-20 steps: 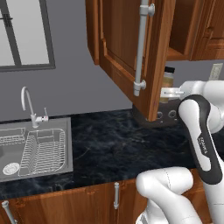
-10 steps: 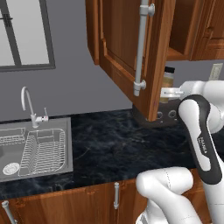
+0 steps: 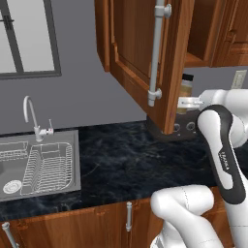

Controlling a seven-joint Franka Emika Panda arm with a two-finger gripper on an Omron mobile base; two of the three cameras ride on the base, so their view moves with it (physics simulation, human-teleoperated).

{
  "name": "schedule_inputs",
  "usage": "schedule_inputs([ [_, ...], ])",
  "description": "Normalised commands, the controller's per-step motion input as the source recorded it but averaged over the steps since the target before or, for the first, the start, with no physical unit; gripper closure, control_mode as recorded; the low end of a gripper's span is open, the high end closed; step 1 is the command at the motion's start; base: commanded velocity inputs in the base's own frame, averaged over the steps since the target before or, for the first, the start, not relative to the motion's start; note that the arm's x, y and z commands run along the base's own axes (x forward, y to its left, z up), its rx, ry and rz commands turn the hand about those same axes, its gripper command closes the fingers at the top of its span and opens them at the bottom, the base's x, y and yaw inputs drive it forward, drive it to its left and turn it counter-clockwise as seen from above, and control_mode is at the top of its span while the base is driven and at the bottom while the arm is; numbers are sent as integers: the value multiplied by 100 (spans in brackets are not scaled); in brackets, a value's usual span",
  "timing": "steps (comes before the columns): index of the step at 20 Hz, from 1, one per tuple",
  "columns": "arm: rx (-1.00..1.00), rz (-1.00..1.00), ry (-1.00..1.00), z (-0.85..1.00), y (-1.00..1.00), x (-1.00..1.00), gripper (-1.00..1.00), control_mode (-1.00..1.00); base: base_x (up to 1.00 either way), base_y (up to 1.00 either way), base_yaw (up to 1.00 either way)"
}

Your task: Take the cinnamon bottle from the cabinet and place it on the dining table, next to the plate with the cupcake. Then take the chocolate from the dining counter and place it on the cupcake plate.

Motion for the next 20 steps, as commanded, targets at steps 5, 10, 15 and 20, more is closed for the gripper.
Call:
schedule_inputs([
  [5,0,0,0,0,0,0,100,100,0,0,0],
  [10,0,0,0,0,0,0,100,100,-19,-4,0],
  [15,0,0,0,0,0,0,100,100,-66,-6,8],
  [20,0,0,0,0,0,0,100,100,-67,-8,7],
])
